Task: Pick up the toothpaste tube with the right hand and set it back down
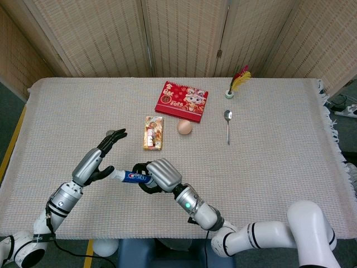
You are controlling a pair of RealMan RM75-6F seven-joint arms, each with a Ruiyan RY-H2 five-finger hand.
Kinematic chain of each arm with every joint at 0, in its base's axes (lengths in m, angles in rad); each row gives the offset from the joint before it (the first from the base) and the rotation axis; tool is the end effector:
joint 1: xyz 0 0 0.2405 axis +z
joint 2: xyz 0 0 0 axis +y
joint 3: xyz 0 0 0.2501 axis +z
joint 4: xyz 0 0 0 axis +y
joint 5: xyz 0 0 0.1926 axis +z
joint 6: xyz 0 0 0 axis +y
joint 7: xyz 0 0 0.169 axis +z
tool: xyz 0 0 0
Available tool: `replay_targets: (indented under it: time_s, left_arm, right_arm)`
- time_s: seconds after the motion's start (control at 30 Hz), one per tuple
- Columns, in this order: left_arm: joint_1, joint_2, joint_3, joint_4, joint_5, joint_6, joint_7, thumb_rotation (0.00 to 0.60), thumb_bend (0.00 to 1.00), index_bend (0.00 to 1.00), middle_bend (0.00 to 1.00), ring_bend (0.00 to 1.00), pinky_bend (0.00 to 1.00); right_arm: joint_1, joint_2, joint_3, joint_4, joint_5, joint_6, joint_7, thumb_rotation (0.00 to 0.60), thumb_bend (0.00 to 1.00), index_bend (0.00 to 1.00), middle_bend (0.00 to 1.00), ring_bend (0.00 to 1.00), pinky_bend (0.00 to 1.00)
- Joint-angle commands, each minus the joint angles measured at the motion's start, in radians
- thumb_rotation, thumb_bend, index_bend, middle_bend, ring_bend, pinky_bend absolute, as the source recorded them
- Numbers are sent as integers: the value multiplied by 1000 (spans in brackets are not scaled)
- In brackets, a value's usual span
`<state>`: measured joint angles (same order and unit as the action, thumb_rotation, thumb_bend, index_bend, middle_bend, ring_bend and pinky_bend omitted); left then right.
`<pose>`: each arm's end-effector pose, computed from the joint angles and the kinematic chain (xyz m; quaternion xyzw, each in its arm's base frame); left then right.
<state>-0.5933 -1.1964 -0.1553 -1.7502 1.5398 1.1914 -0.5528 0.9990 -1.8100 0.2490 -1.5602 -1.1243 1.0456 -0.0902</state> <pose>-0.1212 0.3157 0.1080 -0.6023 -0.4972 -0.5899 0.2050 0.0288 -0.3174 -0.0633 0.6953 -0.4497 0.5311 0.1796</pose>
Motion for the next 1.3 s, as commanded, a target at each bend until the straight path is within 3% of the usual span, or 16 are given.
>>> replay_targets:
  time_s: [0.03,0.63,1.3]
  left_arm:
    - [-2,-33,-2,13,23,26,58,0,145,21,32,8,0]
    - [-21,-109,-4,39,26,39,160,0,145,21,32,6,0]
    - [-21,-174,-2,79,30,72,280,0,144,24,28,0,0]
  right_arm:
    - [-5,-26,15,23,-20,7,16,600,945,627,537,725,643]
    - [-34,-76,53,54,-84,13,61,600,946,639,543,734,647]
    - [-45,-130,105,41,-32,-7,45,600,961,653,557,741,657]
